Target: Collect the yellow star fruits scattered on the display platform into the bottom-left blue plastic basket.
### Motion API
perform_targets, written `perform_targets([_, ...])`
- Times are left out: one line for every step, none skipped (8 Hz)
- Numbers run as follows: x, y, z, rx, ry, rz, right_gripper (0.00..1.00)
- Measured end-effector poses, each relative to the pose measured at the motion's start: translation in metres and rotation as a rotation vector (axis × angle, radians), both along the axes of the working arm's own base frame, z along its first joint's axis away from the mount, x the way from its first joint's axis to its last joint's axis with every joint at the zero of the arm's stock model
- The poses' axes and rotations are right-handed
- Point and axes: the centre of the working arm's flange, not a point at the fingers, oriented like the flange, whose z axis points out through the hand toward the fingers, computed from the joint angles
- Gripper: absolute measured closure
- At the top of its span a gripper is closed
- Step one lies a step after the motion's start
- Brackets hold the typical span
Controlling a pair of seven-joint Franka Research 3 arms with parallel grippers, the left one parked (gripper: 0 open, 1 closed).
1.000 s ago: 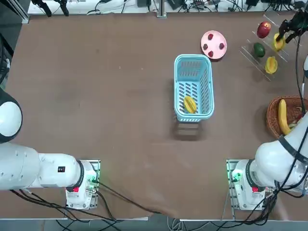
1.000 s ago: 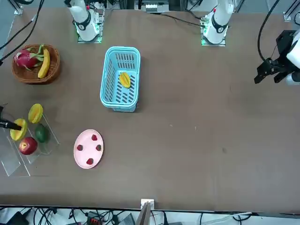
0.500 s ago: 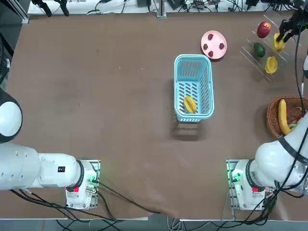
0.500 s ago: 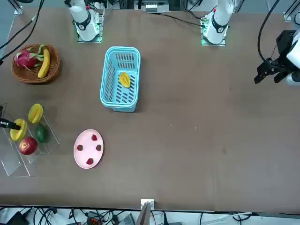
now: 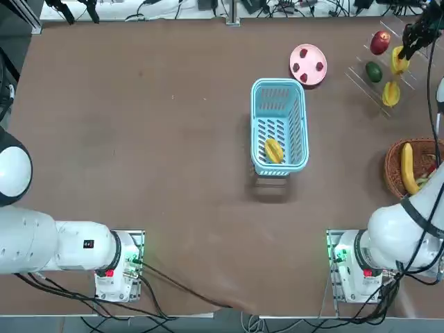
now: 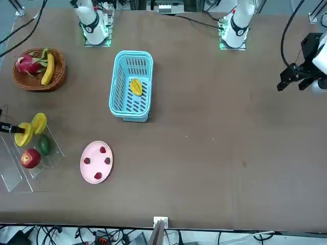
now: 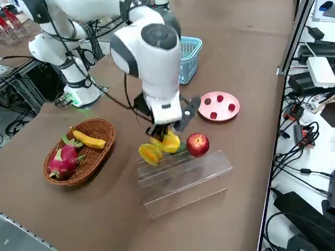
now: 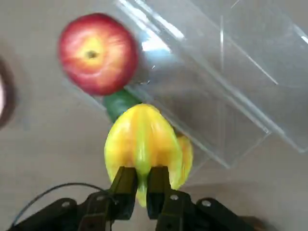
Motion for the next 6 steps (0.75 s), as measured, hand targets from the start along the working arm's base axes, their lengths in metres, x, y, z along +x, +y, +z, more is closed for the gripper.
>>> perform_targets([0.001, 0.011, 0.010, 0.003, 0.013, 0.000, 0.84])
perform_targets([0.001, 0.025, 0.019, 0.002, 0.033, -0.029, 0.84])
perform_targets([0.002, 0.055, 0.036, -0.003, 0.059, -0.076, 0.84])
perform_targets([0.002, 0.103, 0.059, -0.015, 0.094, -0.121, 0.84])
perform_targets([-0.002, 0.166, 0.085, -0.039, 0.128, -0.158, 0.84])
perform_targets([-0.011, 0.231, 0.111, -0.063, 0.143, -0.192, 0.84])
